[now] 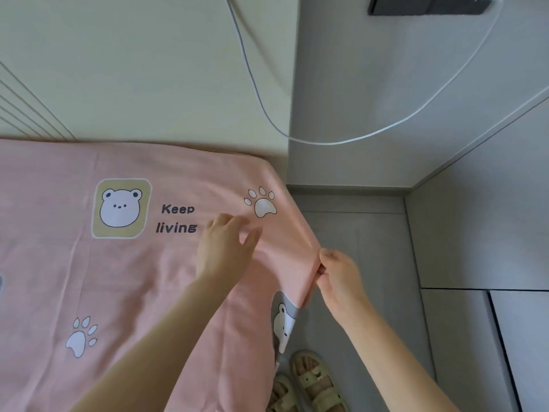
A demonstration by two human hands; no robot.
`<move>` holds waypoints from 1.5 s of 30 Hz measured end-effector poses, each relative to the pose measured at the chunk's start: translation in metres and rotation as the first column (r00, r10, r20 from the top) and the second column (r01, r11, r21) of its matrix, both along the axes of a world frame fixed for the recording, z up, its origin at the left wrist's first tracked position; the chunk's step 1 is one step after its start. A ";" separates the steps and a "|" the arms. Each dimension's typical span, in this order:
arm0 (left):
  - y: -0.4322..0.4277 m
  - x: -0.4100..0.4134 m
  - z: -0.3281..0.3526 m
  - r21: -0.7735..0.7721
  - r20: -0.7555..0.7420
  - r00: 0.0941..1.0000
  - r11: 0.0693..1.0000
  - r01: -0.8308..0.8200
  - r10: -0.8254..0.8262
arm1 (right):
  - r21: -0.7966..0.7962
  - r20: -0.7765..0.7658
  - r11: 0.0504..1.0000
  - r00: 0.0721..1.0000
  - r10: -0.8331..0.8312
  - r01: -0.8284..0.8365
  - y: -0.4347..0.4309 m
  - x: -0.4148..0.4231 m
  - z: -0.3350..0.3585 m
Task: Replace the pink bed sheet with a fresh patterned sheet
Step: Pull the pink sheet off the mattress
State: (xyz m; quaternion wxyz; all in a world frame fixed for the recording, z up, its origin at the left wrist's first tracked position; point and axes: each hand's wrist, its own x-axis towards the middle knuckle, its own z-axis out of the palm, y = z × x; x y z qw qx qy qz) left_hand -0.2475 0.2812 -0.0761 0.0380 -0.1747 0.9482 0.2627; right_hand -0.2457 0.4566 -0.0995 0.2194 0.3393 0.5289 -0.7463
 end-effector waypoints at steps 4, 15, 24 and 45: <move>0.021 -0.010 0.042 0.171 0.086 0.992 0.979 -0.108 0.094 | 0.123 -0.146 0.968 0.961 0.236 -0.220 0.009 0.025 0.049; 0.014 -0.005 0.107 0.181 0.019 0.976 0.959 -0.216 0.217 | 0.325 -0.128 0.867 0.890 0.437 -0.379 -0.014 0.036 0.093; -0.050 0.060 0.158 0.770 0.190 0.920 0.528 -0.357 0.344 | 0.104 0.047 0.920 0.926 0.374 -0.377 -0.067 -0.067 0.097; -0.104 0.105 0.255 0.733 0.487 0.759 0.271 -0.624 0.433 | 0.737 -0.352 0.380 0.161 0.922 -0.559 -0.138 0.062 0.263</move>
